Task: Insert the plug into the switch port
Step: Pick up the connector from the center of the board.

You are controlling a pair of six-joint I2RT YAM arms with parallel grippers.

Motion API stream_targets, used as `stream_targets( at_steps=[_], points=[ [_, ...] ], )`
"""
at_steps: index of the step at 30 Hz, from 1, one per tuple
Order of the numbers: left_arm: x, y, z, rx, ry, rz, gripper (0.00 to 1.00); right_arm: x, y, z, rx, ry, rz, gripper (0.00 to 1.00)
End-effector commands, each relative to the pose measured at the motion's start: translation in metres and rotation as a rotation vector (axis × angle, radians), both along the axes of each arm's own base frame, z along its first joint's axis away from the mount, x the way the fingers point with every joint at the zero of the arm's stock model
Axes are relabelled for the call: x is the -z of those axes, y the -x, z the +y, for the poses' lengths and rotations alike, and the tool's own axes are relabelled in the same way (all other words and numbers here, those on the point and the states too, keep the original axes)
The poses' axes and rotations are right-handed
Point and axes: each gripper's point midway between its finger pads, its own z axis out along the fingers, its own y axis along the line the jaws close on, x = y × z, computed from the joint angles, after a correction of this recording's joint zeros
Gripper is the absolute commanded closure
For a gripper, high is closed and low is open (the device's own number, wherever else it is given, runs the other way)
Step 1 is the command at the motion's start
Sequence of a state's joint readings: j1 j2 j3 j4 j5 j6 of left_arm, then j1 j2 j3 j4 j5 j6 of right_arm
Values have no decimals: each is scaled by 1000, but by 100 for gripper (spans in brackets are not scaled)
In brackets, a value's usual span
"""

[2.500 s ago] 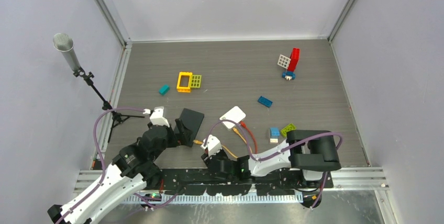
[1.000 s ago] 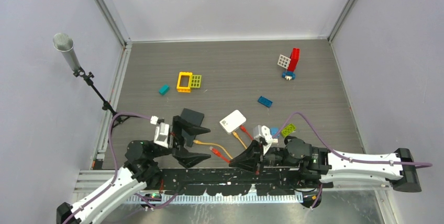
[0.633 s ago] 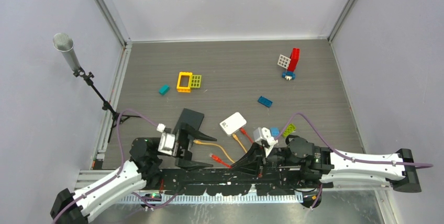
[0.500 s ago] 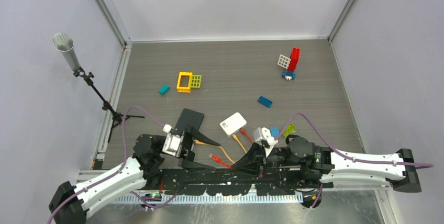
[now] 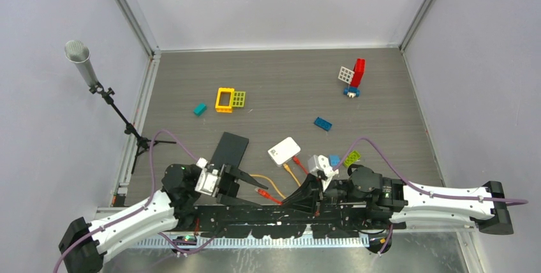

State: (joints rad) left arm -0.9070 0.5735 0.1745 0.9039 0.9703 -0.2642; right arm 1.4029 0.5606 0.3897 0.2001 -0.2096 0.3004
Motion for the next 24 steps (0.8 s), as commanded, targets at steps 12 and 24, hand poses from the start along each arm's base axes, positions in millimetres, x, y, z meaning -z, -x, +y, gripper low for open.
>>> stream_targets(
  at_steps=[12, 24],
  points=[
    [-13, 4, -3, 29, 27, -46, 62, -21, -6, 1, 28, -67, -29, 100],
    [-8, -10, -9, -39, -21, 62, 100, -12, -15, -2, 74, -15, -62, 67]
  ],
)
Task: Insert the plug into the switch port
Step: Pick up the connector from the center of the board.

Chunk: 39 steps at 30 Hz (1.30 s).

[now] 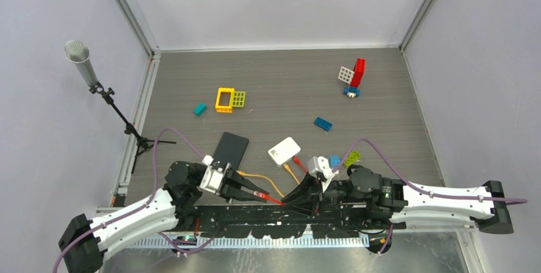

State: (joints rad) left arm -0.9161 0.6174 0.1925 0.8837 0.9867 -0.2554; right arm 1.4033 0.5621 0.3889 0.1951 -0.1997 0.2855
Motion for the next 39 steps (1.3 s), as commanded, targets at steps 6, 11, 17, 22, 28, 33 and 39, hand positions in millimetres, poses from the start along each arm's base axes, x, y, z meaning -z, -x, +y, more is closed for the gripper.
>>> stream_targets(
  at_steps=[6, 11, 17, 22, 28, 33, 39],
  points=[
    [19, -99, -6, -566, -156, 594, 100, 0, -57, -12, 265, 85, -262, 35],
    [73, -155, 37, -1072, -331, 944, 100, -4, -80, -15, 352, 8, -557, 27],
    [101, -162, 42, -1165, -264, 1354, 100, 10, -116, -6, 505, 90, -764, 23],
    [93, -159, 38, -1131, -205, 1574, 100, 26, -135, 18, 518, 220, -949, 25],
    [91, -151, 60, -1248, -212, 1788, 100, 29, -147, 45, 538, 268, -1106, 26],
    [95, -144, 67, -1233, -146, 1957, 100, 20, -152, 61, 585, 246, -1198, 27],
    [92, -146, 80, -1258, -55, 2027, 100, 22, -157, 76, 603, 260, -1293, 29]
  ],
)
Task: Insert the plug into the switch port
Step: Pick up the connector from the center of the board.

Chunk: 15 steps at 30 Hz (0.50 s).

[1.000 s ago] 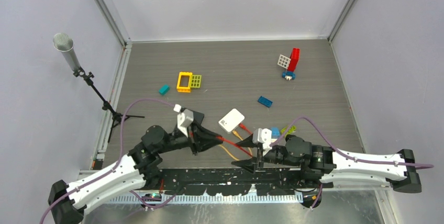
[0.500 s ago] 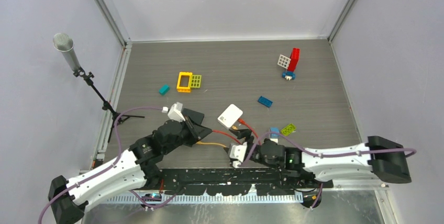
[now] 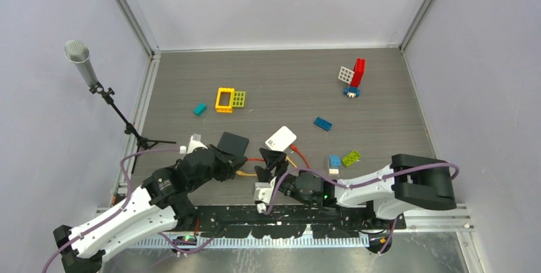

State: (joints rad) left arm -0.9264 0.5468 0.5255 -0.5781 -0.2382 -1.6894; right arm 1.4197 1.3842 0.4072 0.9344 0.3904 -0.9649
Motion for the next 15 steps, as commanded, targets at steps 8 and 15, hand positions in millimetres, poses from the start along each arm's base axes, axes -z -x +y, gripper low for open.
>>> stream_targets(
  at_steps=[8, 15],
  points=[
    [-8, -6, 21, -137, 18, 30, 100, -42, -5, 28, -5, -86, -152, 40],
    [-4, -5, 21, -139, 35, 32, 100, -23, 2, 37, -92, 58, -48, 50]
  ],
)
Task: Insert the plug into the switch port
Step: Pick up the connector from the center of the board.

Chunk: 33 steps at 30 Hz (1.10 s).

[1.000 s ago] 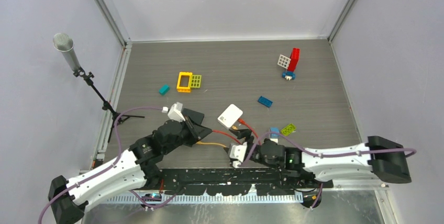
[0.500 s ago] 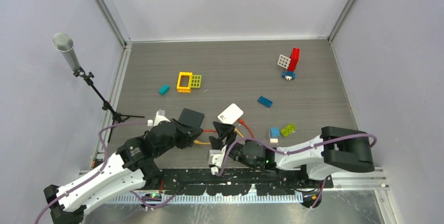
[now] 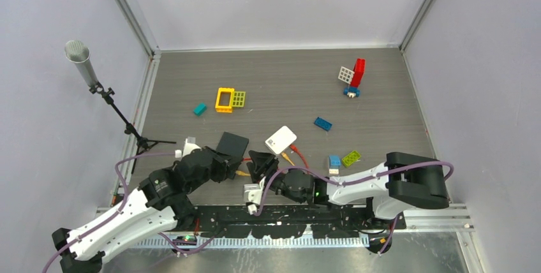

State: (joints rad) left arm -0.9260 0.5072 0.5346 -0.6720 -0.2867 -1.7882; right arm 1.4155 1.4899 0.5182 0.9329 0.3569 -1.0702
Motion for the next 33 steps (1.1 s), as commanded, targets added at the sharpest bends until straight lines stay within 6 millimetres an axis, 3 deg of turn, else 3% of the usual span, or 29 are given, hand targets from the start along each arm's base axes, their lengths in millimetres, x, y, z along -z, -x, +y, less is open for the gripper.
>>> stream_targets(
  at_steps=[1, 6, 12, 16, 19, 21, 22, 23, 26, 27, 28, 33],
  points=[
    [-8, -6, 5, -46, 24, -24, 100, -15, 6, 6, -62, 15, 53, 50],
    [-9, -7, 4, -44, 27, -33, 100, -4, 8, 3, -77, 52, 111, 42],
    [-12, -7, 0, -31, 41, -44, 100, 2, -4, 1, -35, 53, 108, 54],
    [-10, -8, -2, -33, 69, -51, 100, -6, -10, 3, -11, 27, 103, 68],
    [-6, -8, -2, -35, 75, -47, 100, -7, -9, 5, -18, 23, 127, 95],
    [-6, -9, -3, -38, 87, -52, 100, -6, -8, 5, -21, 26, 152, 99],
    [-6, -9, -4, -35, 93, -65, 94, -4, -7, 4, -20, 25, 168, 99],
    [-8, -11, -5, -29, 99, -87, 79, -3, -6, 3, -20, 25, 183, 99],
    [-18, -16, -1, -15, 72, -190, 21, 3, -3, -8, -7, 23, 261, 100],
    [-23, -17, 4, -18, 47, -220, 8, 6, -2, -13, 5, 17, 306, 100],
    [-25, -18, 11, -20, 8, -251, 2, 8, -2, -19, 21, 12, 356, 100],
    [-41, -25, 52, -59, -232, -402, 0, 10, -4, -47, 106, -102, 639, 100]
  ],
)
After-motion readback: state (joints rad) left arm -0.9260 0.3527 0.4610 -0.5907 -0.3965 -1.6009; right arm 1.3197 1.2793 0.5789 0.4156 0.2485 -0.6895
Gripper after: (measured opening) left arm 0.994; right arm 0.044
